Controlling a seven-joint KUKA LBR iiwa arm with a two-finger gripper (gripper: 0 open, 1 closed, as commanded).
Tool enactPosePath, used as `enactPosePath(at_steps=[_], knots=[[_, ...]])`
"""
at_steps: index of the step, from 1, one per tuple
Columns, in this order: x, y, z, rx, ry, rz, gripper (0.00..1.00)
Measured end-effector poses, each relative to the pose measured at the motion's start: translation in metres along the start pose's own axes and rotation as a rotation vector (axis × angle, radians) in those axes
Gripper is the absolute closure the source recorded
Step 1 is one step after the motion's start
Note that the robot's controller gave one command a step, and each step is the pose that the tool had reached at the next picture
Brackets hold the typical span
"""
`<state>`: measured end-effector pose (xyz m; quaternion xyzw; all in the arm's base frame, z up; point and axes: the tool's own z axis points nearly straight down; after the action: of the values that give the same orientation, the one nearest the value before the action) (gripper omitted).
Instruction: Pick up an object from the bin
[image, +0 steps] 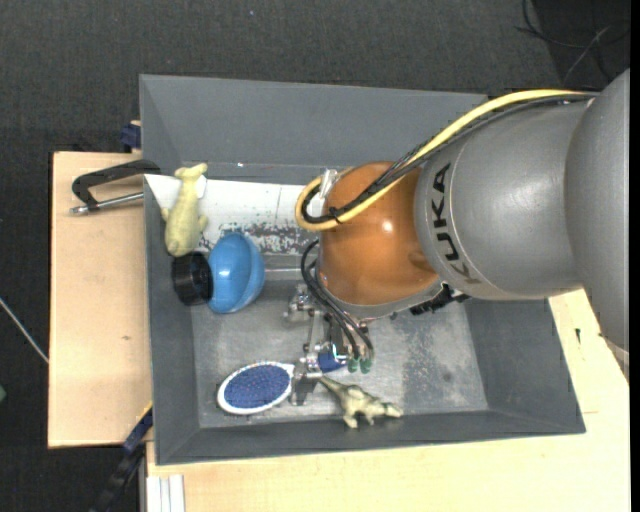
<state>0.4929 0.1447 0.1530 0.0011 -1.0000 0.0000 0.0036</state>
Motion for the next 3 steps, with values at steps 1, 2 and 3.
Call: enactPosePath(at_steps=[1, 2, 3], knots=[[-0.002, 0.058, 0.081, -0.001, -0.011, -0.359, 0.0], [-0.008, 0.029, 0.051, -0.001, -0.014, -0.28, 0.0], [-0.006, 0.053, 0.037, -0.003, -0.014, -0.303, 0.0]])
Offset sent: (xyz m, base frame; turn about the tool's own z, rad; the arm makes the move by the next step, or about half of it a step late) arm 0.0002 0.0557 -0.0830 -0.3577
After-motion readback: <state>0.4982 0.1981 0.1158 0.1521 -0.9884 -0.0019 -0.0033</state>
